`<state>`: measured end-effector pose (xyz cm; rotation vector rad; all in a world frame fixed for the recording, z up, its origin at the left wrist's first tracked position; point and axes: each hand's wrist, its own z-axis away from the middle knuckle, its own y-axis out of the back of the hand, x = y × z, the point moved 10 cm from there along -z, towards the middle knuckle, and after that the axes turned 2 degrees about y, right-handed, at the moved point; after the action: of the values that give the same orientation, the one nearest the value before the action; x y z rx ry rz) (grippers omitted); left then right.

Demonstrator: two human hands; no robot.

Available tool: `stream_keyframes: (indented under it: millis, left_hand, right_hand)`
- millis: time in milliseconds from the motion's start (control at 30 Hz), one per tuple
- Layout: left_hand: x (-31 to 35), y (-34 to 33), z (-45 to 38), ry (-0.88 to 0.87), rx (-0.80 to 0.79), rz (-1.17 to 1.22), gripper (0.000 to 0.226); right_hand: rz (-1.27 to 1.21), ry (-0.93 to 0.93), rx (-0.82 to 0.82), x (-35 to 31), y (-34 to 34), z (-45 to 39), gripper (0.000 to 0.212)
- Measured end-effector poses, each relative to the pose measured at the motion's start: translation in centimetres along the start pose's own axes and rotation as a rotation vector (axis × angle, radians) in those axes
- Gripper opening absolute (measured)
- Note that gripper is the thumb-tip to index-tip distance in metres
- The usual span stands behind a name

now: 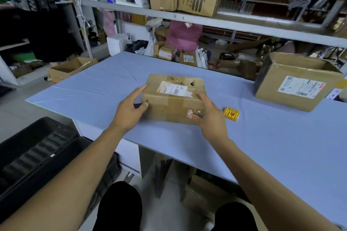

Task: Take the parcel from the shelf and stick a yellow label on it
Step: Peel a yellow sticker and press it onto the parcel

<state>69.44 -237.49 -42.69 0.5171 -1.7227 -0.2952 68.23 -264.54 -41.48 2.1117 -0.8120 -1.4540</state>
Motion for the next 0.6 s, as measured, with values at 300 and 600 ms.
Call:
stream_keyframes:
  millis: [300, 600]
  left_hand:
    - [-2.3, -0.8, -0.5, 0.175, 0.196, 0.005, 0.045]
    - [0.6, -1.6, -0.5, -0.089, 0.214, -0.295, 0.08]
  right_hand:
    - [-0.013, -0.02, 0.096, 0.2, -0.9, -1.3, 0.072]
    - [-0.13, -0.056, 0.141, 2.2, -1.8, -1.6, 0.078]
